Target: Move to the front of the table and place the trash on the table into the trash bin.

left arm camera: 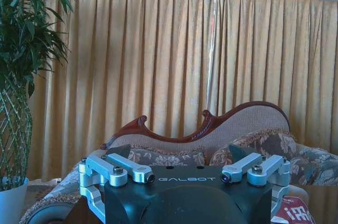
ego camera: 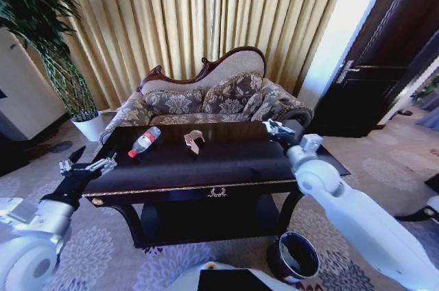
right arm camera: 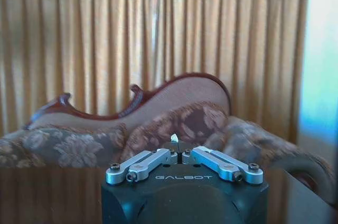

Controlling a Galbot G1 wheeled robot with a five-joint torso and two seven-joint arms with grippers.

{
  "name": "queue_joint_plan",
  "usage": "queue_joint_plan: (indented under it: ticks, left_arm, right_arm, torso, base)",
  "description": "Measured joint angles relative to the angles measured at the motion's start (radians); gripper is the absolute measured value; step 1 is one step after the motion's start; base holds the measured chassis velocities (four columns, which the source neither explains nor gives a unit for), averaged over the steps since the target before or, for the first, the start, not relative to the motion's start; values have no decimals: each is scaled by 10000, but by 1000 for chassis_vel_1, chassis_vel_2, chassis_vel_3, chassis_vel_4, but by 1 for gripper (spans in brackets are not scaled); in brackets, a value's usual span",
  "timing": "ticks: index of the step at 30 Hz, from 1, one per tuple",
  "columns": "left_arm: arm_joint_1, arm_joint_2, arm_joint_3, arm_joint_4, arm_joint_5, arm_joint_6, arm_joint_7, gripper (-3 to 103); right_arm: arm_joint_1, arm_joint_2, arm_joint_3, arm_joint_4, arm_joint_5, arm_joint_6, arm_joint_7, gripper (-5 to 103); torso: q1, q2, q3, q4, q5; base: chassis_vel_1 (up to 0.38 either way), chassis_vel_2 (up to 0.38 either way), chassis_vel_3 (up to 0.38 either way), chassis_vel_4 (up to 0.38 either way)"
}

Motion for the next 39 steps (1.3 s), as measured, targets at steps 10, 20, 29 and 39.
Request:
queue_joint_plan:
  ticks: [10, 20, 29, 39]
  left_arm:
    - [-83, 135, 25, 91, -131, -12, 30, 100]
    - [-20, 146, 2, 111, -132, -12, 154, 100]
    - [3, 141, -32, 109, -127, -18, 162, 100]
    - [6, 142, -41, 59, -122, -30, 165, 100]
  right_arm:
    - [-1876, 708, 1697, 442, -611, 22, -242, 0]
    - [-2415, 1066, 1995, 816, -690, 112, -428, 0]
    - [-2485, 1126, 1990, 1005, -708, 165, -441, 0]
    - [-2558, 1163, 2007, 1196, -726, 177, -443, 0]
  torso:
    - [1, 0, 0, 4, -1]
    - [0, 0, 1, 5, -2]
    - [0, 0, 1, 5, -3]
    - [0, 0, 1, 5, -3]
  base:
    - [0, 0, 0, 0]
    - [0, 0, 0, 0]
    - [6, -5, -9, 6]
    - [87, -73, -81, 75]
